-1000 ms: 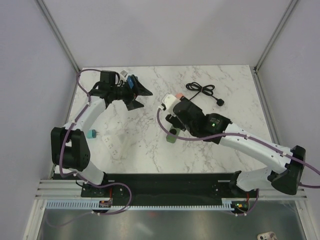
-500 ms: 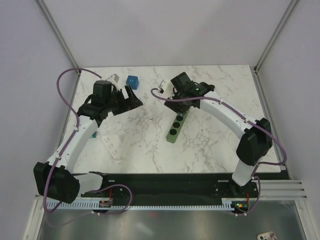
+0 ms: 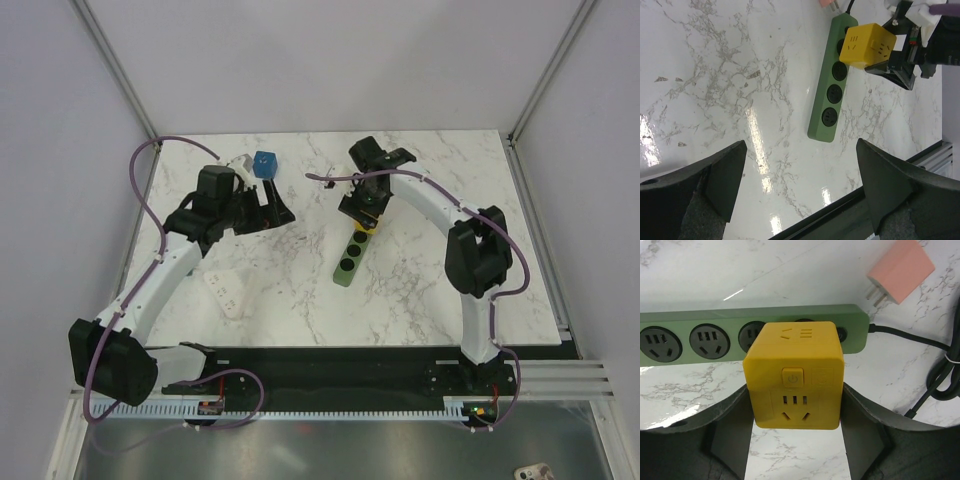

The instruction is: Insert the plug

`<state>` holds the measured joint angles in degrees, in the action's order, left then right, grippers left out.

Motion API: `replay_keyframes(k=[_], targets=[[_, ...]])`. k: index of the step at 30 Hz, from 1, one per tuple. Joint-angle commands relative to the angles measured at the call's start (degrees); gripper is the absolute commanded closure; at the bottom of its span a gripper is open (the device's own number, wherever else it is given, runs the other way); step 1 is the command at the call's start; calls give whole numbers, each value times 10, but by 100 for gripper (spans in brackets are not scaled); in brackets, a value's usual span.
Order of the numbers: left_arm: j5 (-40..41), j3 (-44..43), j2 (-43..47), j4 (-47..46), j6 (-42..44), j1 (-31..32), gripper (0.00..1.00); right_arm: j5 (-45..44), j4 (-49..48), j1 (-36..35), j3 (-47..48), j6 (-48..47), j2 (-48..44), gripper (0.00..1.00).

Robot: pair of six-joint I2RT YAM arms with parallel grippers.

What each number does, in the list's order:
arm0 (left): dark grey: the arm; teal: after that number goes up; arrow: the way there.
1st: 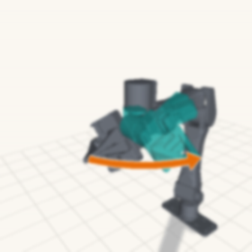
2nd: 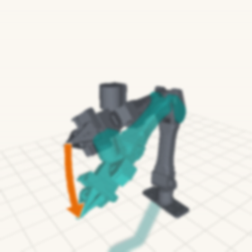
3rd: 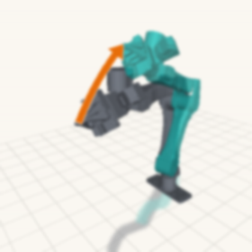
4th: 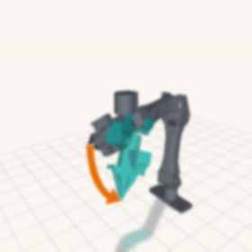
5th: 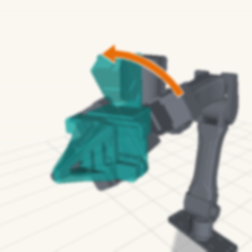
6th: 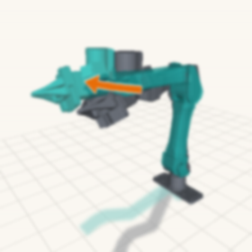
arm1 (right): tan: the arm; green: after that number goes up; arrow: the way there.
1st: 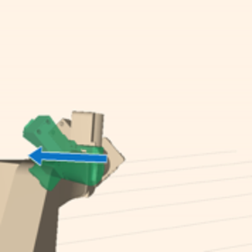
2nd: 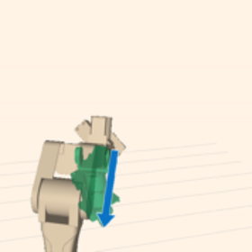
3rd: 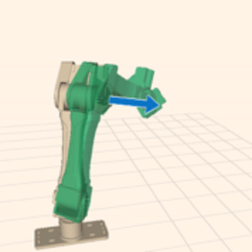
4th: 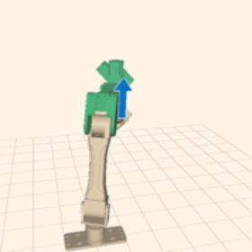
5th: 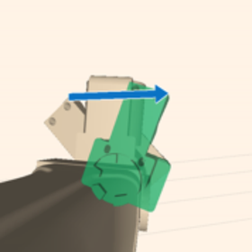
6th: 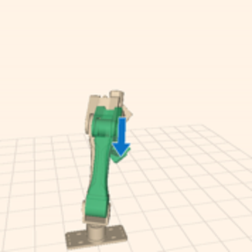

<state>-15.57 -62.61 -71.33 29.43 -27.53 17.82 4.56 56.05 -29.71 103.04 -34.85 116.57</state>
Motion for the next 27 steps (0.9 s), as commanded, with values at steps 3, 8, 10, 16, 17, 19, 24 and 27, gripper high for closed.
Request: replay_keyframes(k=[3,8,10,16,17,19,24,27], targets=[[-11,-1,1,-24,25,-1,3,51,23,14,58,-47,15,100],[-17,-2,-3,-23,24,-1,3,99,52,26,79,-55,30,100],[-17,-2,-3,-24,24,-1,3,98,54,26,78,-55,37,100],[-18,-2,-2,-24,25,-1,3,89,56,28,62,-56,33,100],[-17,-2,-2,-24,25,-1,3,88,50,29,50,-58,30,100],[-17,-2,0,-23,25,-1,3,92,31,35,30,-64,17,100],[-17,-1,0,-23,25,-1,3,113,6,60,21,-62,15,100],[-20,-1,-1,-23,25,0,3,130,-15,72,22,-57,22,100]])
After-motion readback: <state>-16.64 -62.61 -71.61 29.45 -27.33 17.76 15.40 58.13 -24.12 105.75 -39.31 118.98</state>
